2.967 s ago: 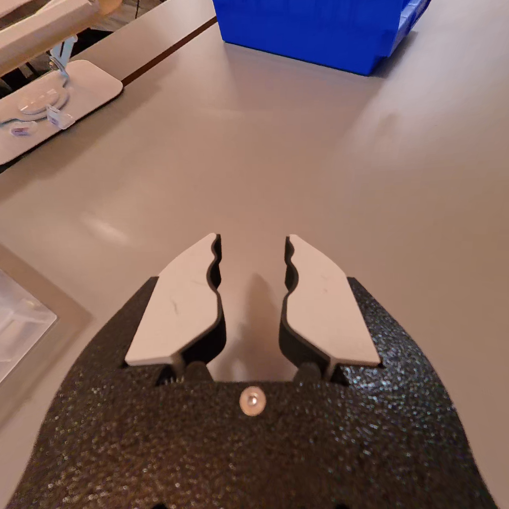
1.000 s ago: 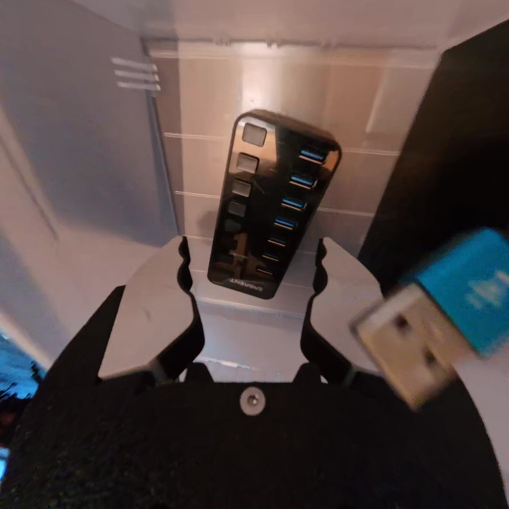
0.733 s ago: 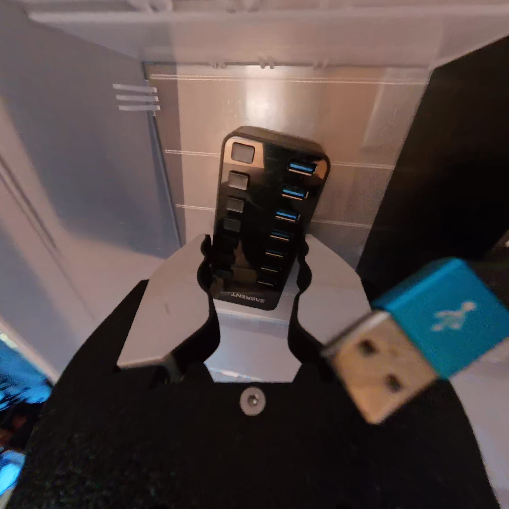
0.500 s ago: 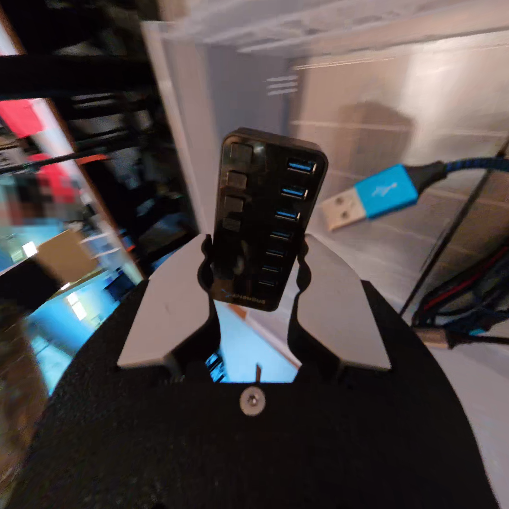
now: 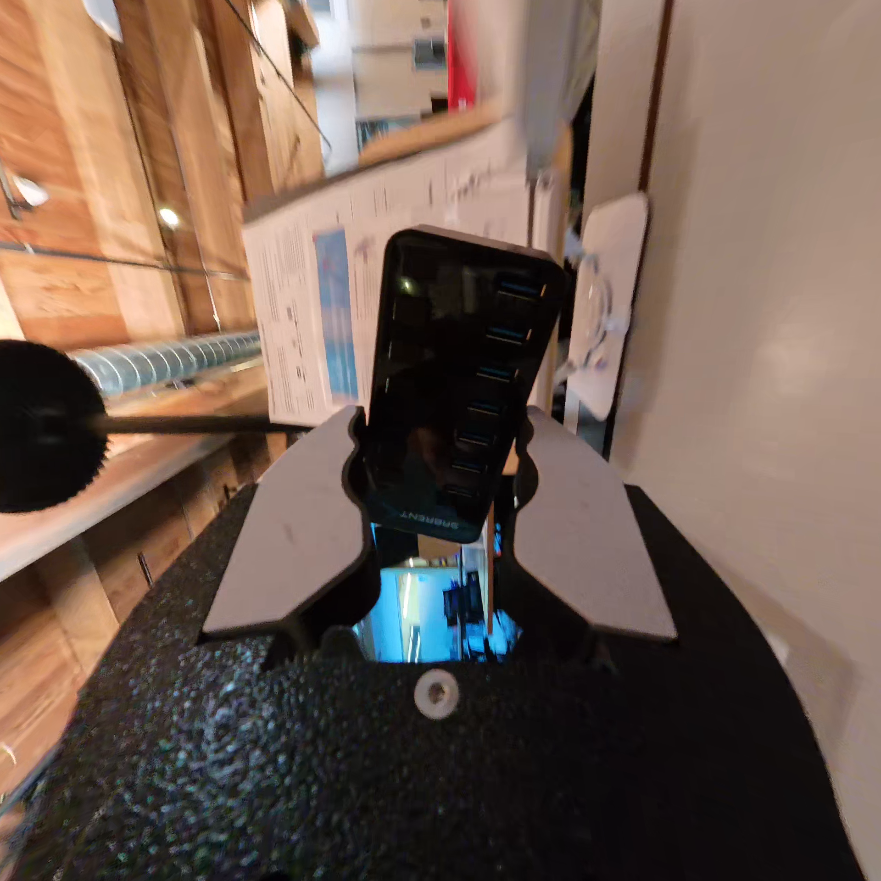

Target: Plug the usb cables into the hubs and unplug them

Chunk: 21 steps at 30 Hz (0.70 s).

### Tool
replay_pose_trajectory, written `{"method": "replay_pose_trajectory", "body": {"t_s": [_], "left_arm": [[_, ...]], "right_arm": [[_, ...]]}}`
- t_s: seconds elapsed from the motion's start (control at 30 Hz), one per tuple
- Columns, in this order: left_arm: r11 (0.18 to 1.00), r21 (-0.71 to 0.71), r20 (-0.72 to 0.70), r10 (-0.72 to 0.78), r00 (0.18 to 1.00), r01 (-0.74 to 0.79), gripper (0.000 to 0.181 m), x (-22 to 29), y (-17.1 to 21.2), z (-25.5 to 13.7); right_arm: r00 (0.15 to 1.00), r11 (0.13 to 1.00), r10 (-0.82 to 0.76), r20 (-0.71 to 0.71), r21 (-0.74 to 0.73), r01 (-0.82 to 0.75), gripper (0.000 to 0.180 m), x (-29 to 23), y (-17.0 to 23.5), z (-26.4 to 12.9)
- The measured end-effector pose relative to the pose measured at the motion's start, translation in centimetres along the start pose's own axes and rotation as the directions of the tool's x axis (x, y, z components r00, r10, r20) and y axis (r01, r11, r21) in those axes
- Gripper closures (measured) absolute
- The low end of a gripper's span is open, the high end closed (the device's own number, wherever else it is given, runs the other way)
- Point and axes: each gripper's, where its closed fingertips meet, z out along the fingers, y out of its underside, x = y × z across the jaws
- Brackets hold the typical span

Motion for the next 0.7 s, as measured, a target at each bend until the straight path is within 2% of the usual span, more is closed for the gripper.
{"method": "replay_pose_trajectory", "body": {"t_s": [0.03,0.1,0.17,0.2,0.27,0.4,0.47,0.5,0.53,0.57,0.6,0.63,0.67,0.7], "left_arm": [[0.999,0.041,0.018,0.001,1.0,-0.002,0.12,0.6,-1.8,-0.6],[0.996,0.095,0.019,-0.004,1.0,0.002,0.121,1.7,-4.4,-1.7],[0.991,0.132,0.012,-0.028,1.0,0.027,0.121,2.3,-6.3,-2.3],[0.988,0.154,0.015,-0.028,1.0,0.025,0.121,2.5,-7.0,-2.5],[0.985,0.169,0.009,-0.035,0.999,0.033,0.12,2.7,-7.7,-2.6],[0.959,0.244,-0.002,-0.146,0.989,0.142,0.117,2.1,-9.1,-2.9],[0.895,0.246,-0.061,-0.37,0.927,0.373,0.107,1.2,-8.9,-3.1],[0.815,0.234,-0.119,-0.518,0.847,0.531,0.099,0.8,-8.4,-3.3],[0.676,0.197,-0.19,-0.684,0.705,0.71,0.097,0.6,-7.9,-3.4],[0.467,0.123,-0.288,-0.827,0.482,0.876,0.093,0.9,-7.5,-3.5],[0.202,0.02,-0.392,-0.899,0.193,0.979,0.09,1.4,-7.7,-3.7],[-0.069,-0.106,-0.467,-0.877,-0.112,0.992,0.087,1.9,-8.1,-3.9],[-0.301,-0.243,-0.485,-0.786,-0.384,0.922,0.084,2.3,-8.3,-3.8],[-0.466,-0.362,-0.49,-0.642,-0.59,0.808,0.081,2.5,-8.8,-3.7]], "right_arm": [[1.0,1.0,-0.009,-0.016,-0.016,0.009,0.113,0.2,0.5,0.0],[1.0,0.998,-0.029,-0.009,-0.048,0.028,0.117,0.3,1.4,-0.3],[0.996,0.994,-0.07,0.056,-0.075,0.074,0.145,-0.4,2.3,-0.9],[0.992,0.993,-0.098,0.083,-0.059,0.103,0.151,-0.8,2.3,-1.3],[0.988,0.99,-0.119,0.096,-0.065,0.126,0.152,-0.7,2.5,-2.0],[0.986,0.993,-0.116,0.117,0.007,0.116,0.152,-0.7,1.6,-3.3],[0.989,0.99,-0.132,0.071,0.058,0.128,0.152,-0.1,0.6,-4.0],[0.987,0.986,-0.152,0.044,0.075,0.149,0.152,0.3,0.2,-4.5],[0.983,0.979,-0.182,0.013,0.093,0.18,0.152,0.7,-0.3,-4.9],[0.975,0.969,-0.222,-0.033,0.108,0.224,0.152,1.2,-0.6,-5.3],[0.961,0.955,-0.267,-0.078,0.112,0.274,0.151,1.6,-0.9,-5.7],[0.94,0.936,-0.321,-0.113,0.113,0.333,0.151,1.7,-1.0,-5.9],[0.916,0.914,-0.375,-0.141,0.112,0.391,0.151,1.6,-0.9,-5.9],[0.896,0.897,-0.413,-0.163,0.099,0.432,0.151,1.5,-0.7,-5.8]]}}
